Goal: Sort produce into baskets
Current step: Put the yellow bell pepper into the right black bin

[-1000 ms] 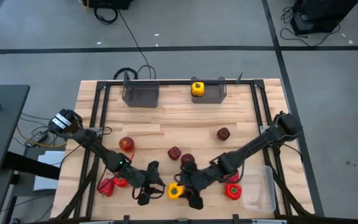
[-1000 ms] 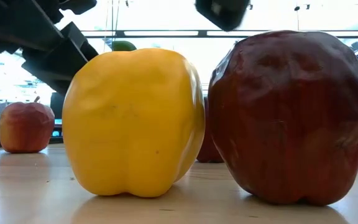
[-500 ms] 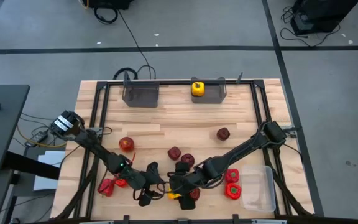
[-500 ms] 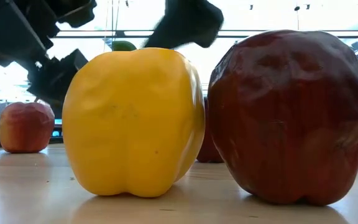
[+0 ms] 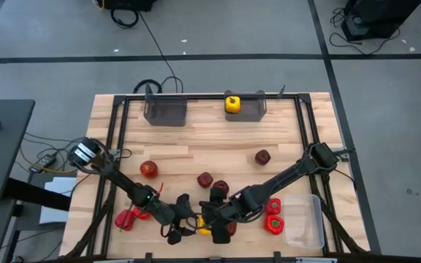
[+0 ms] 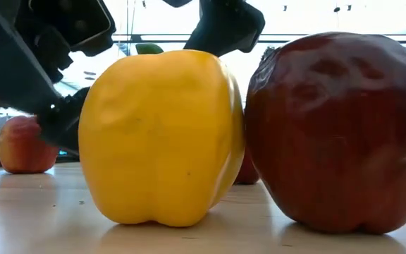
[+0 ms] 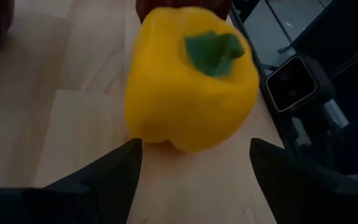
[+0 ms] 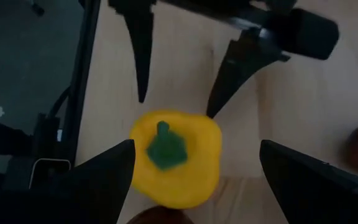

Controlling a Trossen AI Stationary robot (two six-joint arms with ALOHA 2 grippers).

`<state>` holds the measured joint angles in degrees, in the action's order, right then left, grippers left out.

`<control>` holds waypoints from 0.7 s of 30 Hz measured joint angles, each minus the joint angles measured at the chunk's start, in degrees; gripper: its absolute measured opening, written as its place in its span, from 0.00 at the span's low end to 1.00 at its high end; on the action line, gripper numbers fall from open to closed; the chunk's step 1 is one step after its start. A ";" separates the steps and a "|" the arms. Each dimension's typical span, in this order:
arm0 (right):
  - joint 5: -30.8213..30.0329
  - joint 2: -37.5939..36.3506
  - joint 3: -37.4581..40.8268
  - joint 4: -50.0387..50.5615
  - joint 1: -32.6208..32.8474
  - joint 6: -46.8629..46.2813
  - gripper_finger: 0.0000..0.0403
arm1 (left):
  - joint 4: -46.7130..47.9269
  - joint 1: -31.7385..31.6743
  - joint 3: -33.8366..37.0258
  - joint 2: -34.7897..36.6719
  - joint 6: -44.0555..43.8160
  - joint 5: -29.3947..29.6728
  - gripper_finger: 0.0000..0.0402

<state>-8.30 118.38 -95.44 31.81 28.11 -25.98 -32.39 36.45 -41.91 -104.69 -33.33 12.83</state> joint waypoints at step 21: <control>1.12 0.58 -2.44 5.15 -0.59 -1.60 0.98 | 0.00 -0.07 0.00 -0.78 -3.34 0.21 0.76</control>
<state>-7.19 118.96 -97.88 36.96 27.52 -27.58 -32.39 36.38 -41.91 -105.47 -36.67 13.04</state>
